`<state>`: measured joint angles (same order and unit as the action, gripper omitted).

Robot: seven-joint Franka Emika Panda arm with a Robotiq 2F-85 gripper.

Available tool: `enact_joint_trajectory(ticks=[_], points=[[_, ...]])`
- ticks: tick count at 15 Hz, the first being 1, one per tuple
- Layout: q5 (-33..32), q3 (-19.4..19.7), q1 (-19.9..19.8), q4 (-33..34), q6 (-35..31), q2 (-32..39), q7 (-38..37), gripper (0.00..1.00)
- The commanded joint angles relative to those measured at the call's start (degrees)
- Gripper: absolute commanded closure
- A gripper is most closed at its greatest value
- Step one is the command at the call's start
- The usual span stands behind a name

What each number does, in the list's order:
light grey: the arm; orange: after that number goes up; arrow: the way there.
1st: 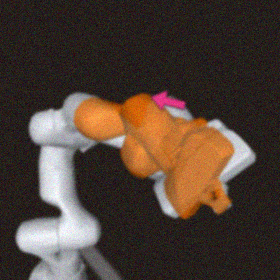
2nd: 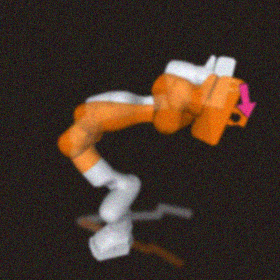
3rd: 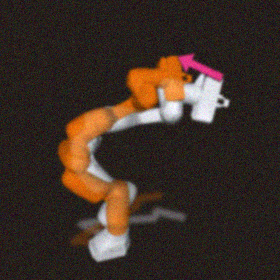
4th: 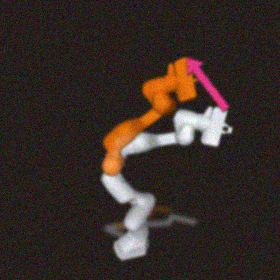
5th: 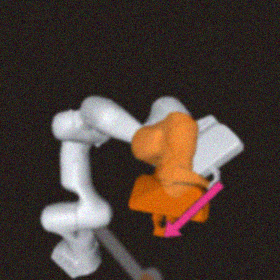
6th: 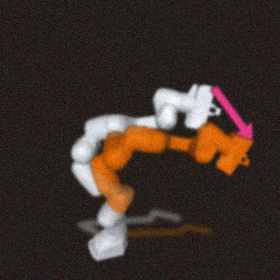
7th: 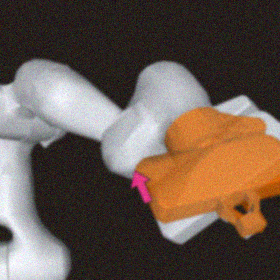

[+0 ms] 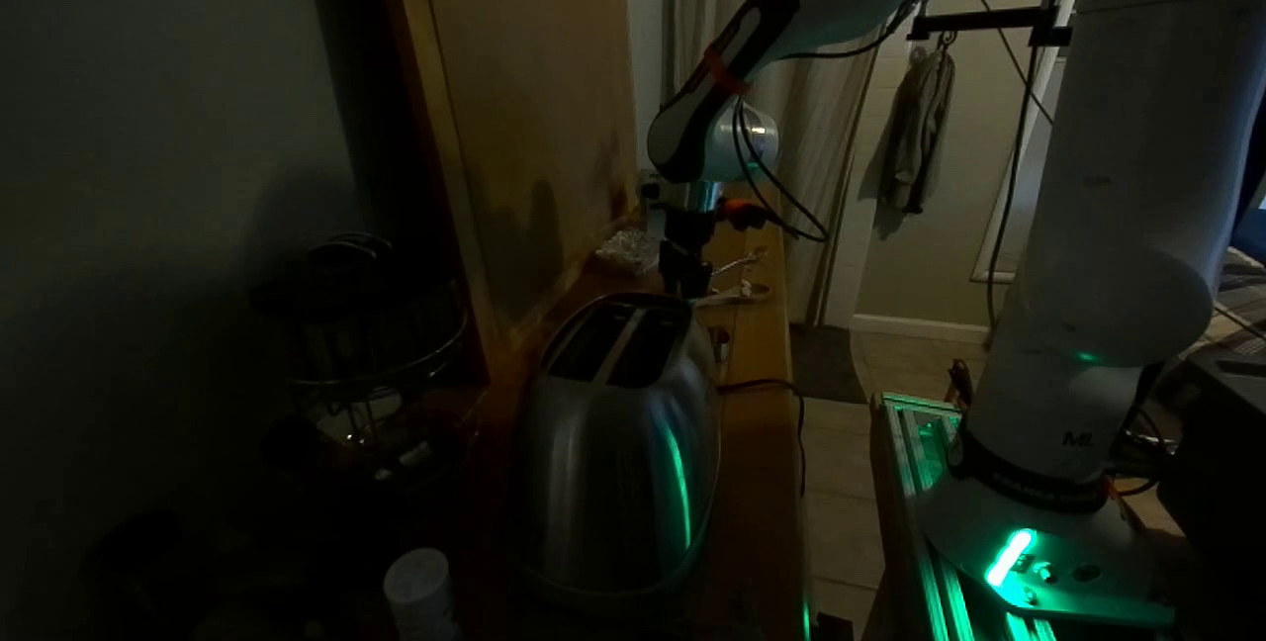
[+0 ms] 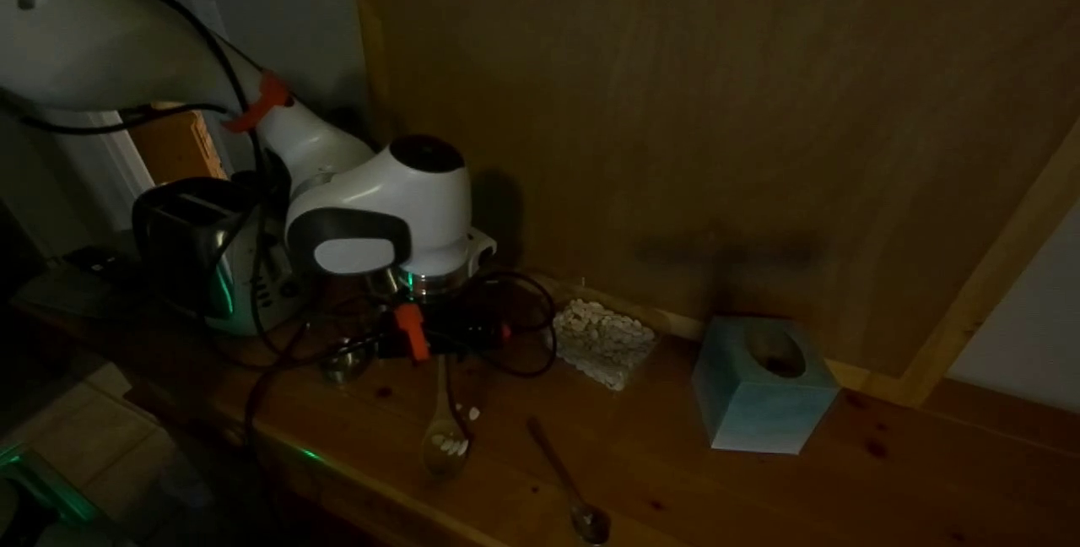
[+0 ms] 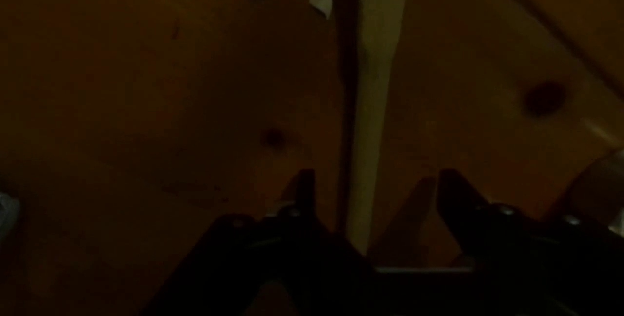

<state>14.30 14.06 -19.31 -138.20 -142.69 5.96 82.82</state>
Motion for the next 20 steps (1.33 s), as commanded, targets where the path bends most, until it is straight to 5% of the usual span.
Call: enact_joint_trajectory(ticks=[1,2,16,20], points=[[2.87,-0.87,-0.13,0.24,-1.97,1.27,3.11,0.04],[2.99,-1.03,-0.18,0.25,-2.26,1.48,3.42,0.04],[2.92,-1.73,-0.31,0.88,-4.61,2.26,4.09,1.00],[2.54,-1.71,-0.25,0.86,-4.78,2.31,3.93,0.96]])
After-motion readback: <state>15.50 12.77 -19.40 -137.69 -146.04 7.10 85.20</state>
